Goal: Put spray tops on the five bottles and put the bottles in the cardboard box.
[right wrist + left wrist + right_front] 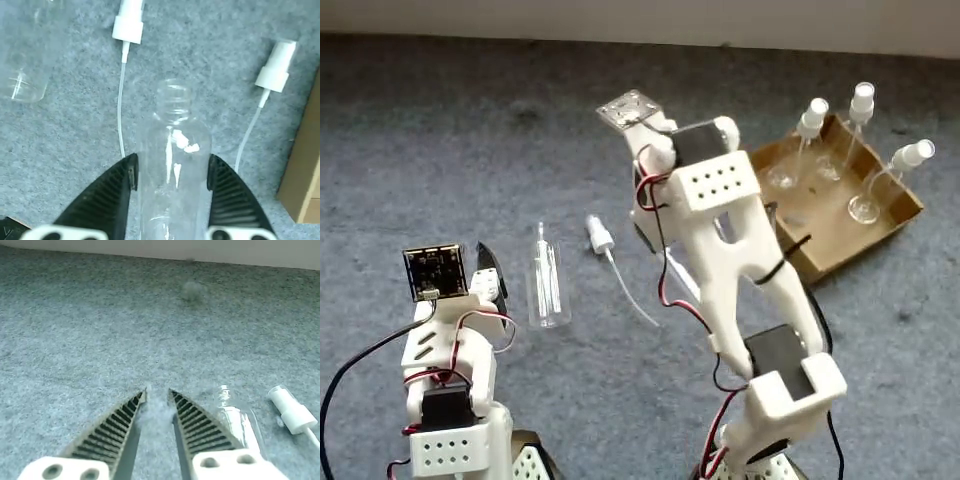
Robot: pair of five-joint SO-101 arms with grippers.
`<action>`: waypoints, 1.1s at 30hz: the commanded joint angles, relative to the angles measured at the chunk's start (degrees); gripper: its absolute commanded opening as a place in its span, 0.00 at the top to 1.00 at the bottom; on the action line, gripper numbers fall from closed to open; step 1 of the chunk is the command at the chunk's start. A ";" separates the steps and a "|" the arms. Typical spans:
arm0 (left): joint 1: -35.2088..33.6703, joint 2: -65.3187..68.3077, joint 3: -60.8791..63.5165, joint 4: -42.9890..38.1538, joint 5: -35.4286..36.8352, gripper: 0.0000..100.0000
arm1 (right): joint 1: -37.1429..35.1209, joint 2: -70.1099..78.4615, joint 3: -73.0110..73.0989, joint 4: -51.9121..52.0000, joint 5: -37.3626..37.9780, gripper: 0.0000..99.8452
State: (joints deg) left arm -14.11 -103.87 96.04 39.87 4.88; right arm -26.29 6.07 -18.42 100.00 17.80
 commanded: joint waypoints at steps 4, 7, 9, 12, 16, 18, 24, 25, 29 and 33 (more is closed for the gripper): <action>-0.48 -0.31 1.10 0.09 -0.35 0.97 | 3.21 -19.56 8.13 1.01 1.23 0.88; -0.48 -0.31 1.10 0.09 -0.35 0.97 | 3.21 -26.33 15.69 0.75 1.49 0.88; -0.48 -0.31 1.10 0.09 -0.35 0.97 | 3.30 -29.93 21.76 -1.19 1.58 0.88; -0.48 -0.31 1.10 0.09 -0.35 0.97 | 4.70 -33.80 32.40 -7.34 1.58 0.88; -0.48 -0.31 1.10 0.18 -0.35 0.97 | 7.25 -35.65 45.76 -17.27 1.58 0.88; -0.48 -0.31 1.10 0.18 -0.35 0.97 | 7.96 -35.38 51.12 -20.53 1.76 0.88; -0.48 -0.31 1.10 0.18 -0.35 0.97 | 8.66 -33.98 61.23 -27.38 8.18 0.88; -0.48 -0.31 1.10 0.18 -0.35 0.97 | 8.66 -33.80 61.93 -28.09 8.26 0.88; -0.48 -0.31 1.10 0.18 -0.35 0.97 | 8.57 -32.75 62.99 -29.58 8.35 0.88; -0.48 -0.31 1.10 0.18 -0.35 0.97 | 8.48 -30.73 62.99 -29.76 8.35 0.86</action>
State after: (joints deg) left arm -14.11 -103.87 96.04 39.87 4.88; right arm -18.55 -25.23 44.88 71.43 25.45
